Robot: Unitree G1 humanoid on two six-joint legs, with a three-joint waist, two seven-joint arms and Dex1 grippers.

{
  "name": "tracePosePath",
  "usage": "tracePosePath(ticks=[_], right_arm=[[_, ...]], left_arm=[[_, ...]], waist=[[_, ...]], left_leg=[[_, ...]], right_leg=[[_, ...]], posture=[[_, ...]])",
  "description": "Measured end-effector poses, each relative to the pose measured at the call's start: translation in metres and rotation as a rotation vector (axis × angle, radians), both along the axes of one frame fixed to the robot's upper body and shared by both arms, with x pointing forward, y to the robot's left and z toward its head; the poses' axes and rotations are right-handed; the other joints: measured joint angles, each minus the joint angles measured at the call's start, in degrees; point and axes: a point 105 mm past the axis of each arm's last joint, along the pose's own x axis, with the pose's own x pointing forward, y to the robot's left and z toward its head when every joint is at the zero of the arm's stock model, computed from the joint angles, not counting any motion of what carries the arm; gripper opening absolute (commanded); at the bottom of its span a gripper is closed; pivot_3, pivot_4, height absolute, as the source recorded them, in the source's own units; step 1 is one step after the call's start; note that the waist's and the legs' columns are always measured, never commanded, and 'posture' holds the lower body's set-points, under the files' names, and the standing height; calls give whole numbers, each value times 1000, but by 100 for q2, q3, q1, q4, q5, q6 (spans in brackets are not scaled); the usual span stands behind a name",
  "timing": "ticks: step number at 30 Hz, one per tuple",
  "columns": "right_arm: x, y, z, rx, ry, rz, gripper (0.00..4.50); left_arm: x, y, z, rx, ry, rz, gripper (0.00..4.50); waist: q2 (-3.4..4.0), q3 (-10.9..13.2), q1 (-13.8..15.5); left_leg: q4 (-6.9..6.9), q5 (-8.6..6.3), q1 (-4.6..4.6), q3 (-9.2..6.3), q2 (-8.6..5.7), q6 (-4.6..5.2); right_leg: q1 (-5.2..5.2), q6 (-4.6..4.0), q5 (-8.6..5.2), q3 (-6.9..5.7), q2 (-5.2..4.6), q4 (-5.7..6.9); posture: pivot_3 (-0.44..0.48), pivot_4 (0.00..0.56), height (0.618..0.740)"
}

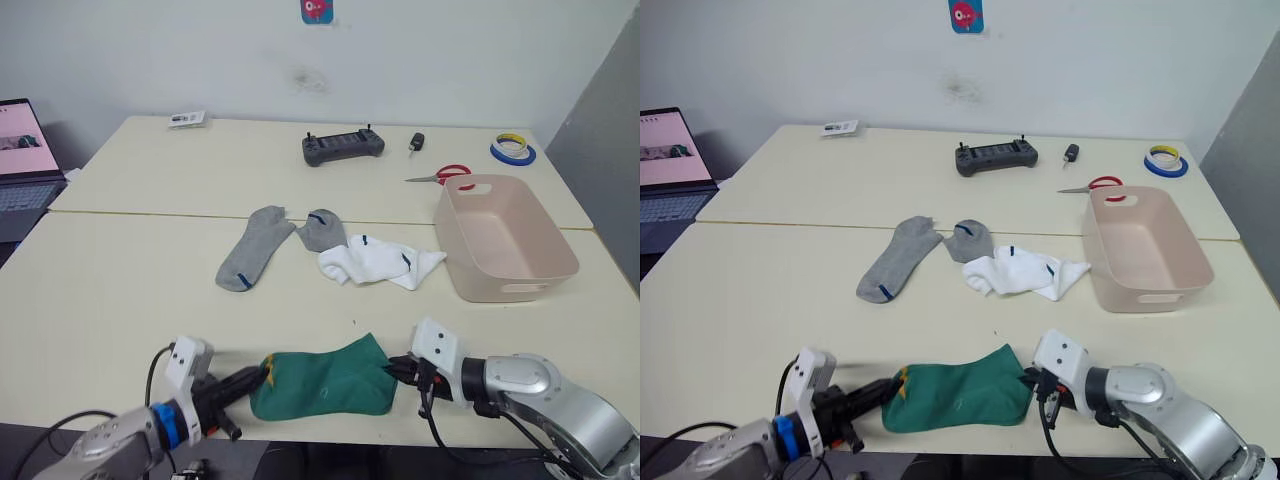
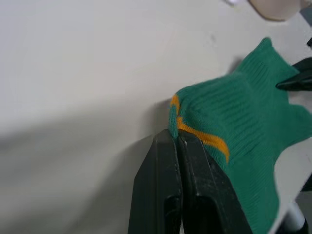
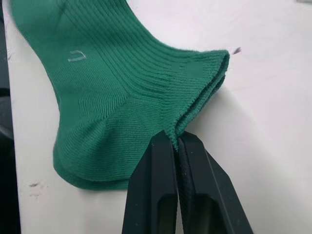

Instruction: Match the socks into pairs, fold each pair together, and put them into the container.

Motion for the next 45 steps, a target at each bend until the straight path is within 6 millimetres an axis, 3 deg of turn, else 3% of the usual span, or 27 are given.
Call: tracePosePath(ticks=[4,12,17,20,25,26,31,32,35,39,41,45], right_arm=[[13,-7,8,1,-22,-24,21],[34,-9,8,-12,-17,-51,21],[38,-13,1,-27,8,-82,1473],[39,-14,2,-27,5,-86,2530],[39,-21,11,0,-15,-108,4310],[38,-23,14,6,-25,-113,4500],[37,-28,36,59,-111,-109,4500],[35,-25,41,76,-126,-93,4500],[32,-10,54,137,-177,-47,3925],[27,25,45,173,-185,29,2593],[27,33,34,143,-187,54,1885],[37,48,17,86,-214,89,428]], left_arm=[[16,-3,12,2,-38,-17,0],[40,0,1,55,-6,-8,0],[43,2,-4,76,5,-4,0],[43,1,-4,71,2,-12,662],[43,6,2,86,-54,-17,2292],[43,10,4,88,-67,-3,2590],[45,37,31,153,-154,26,2590],[46,38,36,157,-174,14,2590],[42,22,55,138,-242,-84,2021],[31,-22,54,132,-251,-287,777],[31,-29,43,161,-239,-325,103],[38,-31,22,226,-221,-347,0]], waist=[[-1,1,-16],[-2,2,-14],[-2,3,-10],[-2,3,-10],[-2,3,-10],[-2,3,-8],[-3,6,-13],[-3,6,-11],[-5,7,-11],[-3,7,-13],[-4,7,-14],[-4,8,-17]], left_leg=[[0,0,2,0,2,0],[2,0,1,-1,1,0],[2,0,1,-3,2,0],[2,1,1,-3,2,0],[2,1,0,-2,2,-1],[2,0,0,-3,2,-1],[1,1,3,-3,2,0],[1,1,2,-3,2,0],[2,1,1,0,1,-1],[1,1,2,0,1,-1],[2,1,3,1,1,-2],[2,1,3,0,2,-1]], right_leg=[[0,-1,1,2,3,4],[-3,-1,1,2,6,13],[-3,-1,1,1,4,15],[-3,-1,1,0,4,18],[-4,-1,1,1,3,17],[-4,-1,1,0,3,17],[-4,-1,1,0,4,21],[-5,-1,1,-1,4,20],[-4,-1,1,1,1,19],[-4,-1,1,2,3,20],[-5,-1,1,3,4,21],[-11,-1,1,2,8,30]], posture=[[0,150,737],[0,150,737],[0,150,737],[0,150,737],[0,150,737],[0,150,737],[0,150,737],[0,150,737],[0,150,737],[0,150,737],[0,150,737],[0,150,737]])
